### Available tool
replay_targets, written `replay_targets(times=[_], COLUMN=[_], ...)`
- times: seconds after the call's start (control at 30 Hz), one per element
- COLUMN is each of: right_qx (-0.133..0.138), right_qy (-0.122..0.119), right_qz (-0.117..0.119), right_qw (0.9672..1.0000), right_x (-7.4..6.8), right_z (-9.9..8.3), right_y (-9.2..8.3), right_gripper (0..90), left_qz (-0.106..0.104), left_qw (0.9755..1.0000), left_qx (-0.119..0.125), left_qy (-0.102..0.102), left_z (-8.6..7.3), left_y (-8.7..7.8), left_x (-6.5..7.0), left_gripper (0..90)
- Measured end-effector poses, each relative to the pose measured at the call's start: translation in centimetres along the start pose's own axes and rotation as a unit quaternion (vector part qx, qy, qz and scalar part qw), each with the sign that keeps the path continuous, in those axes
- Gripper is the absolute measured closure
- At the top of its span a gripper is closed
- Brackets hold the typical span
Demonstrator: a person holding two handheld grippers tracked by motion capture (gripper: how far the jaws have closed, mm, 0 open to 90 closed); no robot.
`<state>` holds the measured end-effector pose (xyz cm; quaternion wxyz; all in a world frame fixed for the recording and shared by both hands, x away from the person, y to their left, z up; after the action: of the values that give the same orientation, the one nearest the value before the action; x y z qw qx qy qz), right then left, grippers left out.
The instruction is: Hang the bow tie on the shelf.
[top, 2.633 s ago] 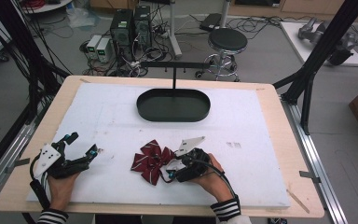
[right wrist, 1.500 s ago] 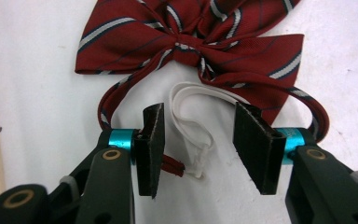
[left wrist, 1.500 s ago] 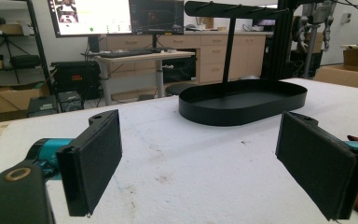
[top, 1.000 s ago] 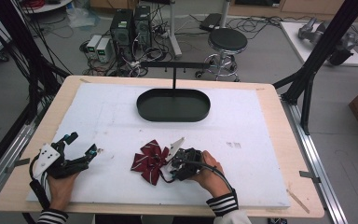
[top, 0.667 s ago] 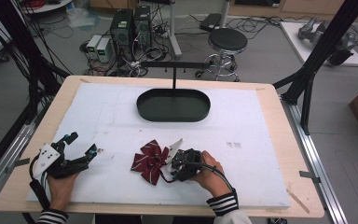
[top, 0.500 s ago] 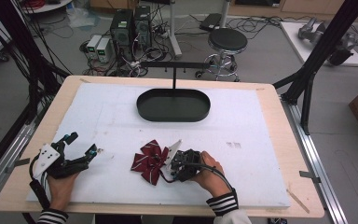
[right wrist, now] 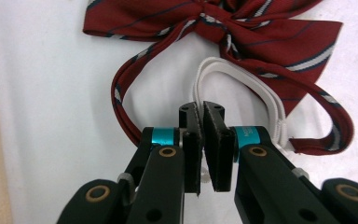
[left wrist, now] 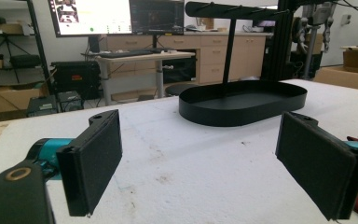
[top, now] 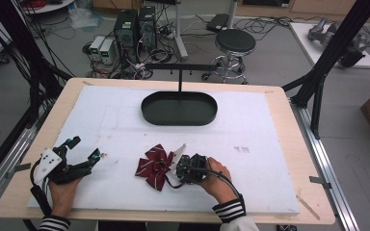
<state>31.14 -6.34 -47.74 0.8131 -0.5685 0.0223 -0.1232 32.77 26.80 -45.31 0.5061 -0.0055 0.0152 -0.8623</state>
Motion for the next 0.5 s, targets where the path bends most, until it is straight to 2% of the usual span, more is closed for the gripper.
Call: replay_targets(times=[0.33, 0.5], right_qx=[0.030, 0.063], right_qy=[0.019, 0.035], right_qz=[0.009, 0.017], right_qw=[0.9993, 0.9973], right_x=[0.2, 0.4], right_z=[0.2, 0.5], right_y=[-0.6, -1.2], right_gripper=[85.8, 85.8], left_qz=[0.000, 0.000], left_qw=[1.0000, 1.0000], left_qx=[0.000, -0.001], left_qy=[0.000, 0.000], left_z=[0.0, 0.0], left_y=[0.0, 0.0], left_x=[0.0, 0.0], left_gripper=[14.9, 14.9])
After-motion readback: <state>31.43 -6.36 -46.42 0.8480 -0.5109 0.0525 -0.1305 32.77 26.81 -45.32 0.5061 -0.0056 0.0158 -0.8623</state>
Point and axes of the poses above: each handheld gripper's, and its own axes: y roughly forward along the jaws, z roughly out of its top, x roughly to its right, the point moved 7 cm from there along y, roughly forward along the jaws, and after that the axes turned 3 degrees about -x, right-handed, at the moved point
